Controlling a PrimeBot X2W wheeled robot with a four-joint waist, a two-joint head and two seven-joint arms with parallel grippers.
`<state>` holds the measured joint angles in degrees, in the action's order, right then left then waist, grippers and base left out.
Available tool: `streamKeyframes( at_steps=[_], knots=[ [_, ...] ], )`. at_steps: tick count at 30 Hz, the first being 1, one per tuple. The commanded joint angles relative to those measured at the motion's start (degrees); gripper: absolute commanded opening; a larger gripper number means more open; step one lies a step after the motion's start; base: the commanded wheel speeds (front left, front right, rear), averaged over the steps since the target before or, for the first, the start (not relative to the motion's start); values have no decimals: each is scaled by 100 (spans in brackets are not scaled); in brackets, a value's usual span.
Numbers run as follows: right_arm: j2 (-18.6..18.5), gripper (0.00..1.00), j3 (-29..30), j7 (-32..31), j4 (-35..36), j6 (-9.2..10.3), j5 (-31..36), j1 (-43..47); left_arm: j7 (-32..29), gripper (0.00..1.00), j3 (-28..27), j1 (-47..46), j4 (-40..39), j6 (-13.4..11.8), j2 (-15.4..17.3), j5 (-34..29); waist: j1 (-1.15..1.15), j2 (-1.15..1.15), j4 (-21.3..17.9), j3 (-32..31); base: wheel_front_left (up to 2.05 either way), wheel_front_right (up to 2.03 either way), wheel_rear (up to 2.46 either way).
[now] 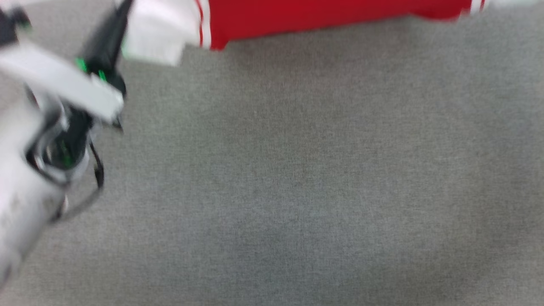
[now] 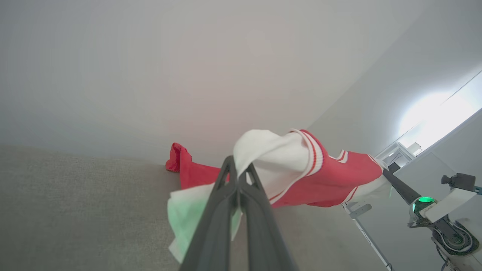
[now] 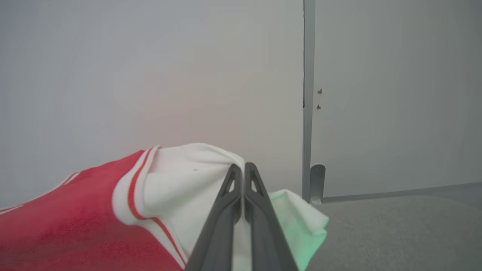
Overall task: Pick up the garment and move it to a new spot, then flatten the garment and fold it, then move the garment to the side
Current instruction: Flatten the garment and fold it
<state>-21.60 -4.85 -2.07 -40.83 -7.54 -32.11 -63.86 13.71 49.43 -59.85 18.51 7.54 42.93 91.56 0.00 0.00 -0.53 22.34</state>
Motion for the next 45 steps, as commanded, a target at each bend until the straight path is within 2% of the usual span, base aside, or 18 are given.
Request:
streamKeyframes(
  at_steps=[1, 2, 5, 10, 16, 21, 29, 33, 37, 45],
  knots=[
    [-109, 0, -47, -147, 279, 11, -198, 350, 37, 0, 28, 234, -143, -11, 92, -38, 0, 0, -9, -216, 0, 0, 0],
    [-225, 0, -62, -323, 621, 11, -385, 723, 65, 0, 84, 439, -268, -12, 192, -164, 0, 0, -26, -273, 0, 0, 0],
    [-509, 0, 39, -763, 1515, 11, -795, 1769, 133, 0, -27, 1082, -586, -11, 228, -152, 0, 0, -56, -475, 0, 0, 0],
    [-592, 0, 406, -1383, 2717, 11, -1053, 3212, 149, 0, -575, 2309, -815, -11, 167, -270, 0, 0, -145, -743, 0, 0, 0],
    [-439, 0, 956, -1976, 3777, 11, -981, 4438, 143, 0, -1403, 3756, -1277, -11, -56, -557, 0, 0, -203, -852, 0, 0, 0],
    [-254, 0, 1351, -2378, 4581, 11, -876, 5297, 142, 0, -1724, 4651, -1760, -11, -235, -911, 0, 0, -166, -866, 0, 0, 0],
    [110, 0, 1999, -2926, 5751, 11, -802, 6502, 142, 0, -2202, 5915, -2551, -38, -190, -1292, 0, 0, -136, -913, 0, 0, 0],
    [283, 0, 2253, -3225, 6181, 11, -860, 6937, 142, 0, -2349, 6411, -2939, -116, -116, -1411, 0, 0, -110, -888, 0, 0, 0],
    [344, 0, 2280, -3381, 6271, 11, -788, 7110, 142, 0, -2320, 6525, -3006, -227, -119, -1544, 0, 0, -105, -851, 0, 0, 0],
    [276, 0, 1703, -3537, 5723, 11, -463, 7030, -134, 0, -1799, 6144, -2383, -232, -397, -1968, 0, 0, -65, -704, 0, 0, 0]
  ],
)
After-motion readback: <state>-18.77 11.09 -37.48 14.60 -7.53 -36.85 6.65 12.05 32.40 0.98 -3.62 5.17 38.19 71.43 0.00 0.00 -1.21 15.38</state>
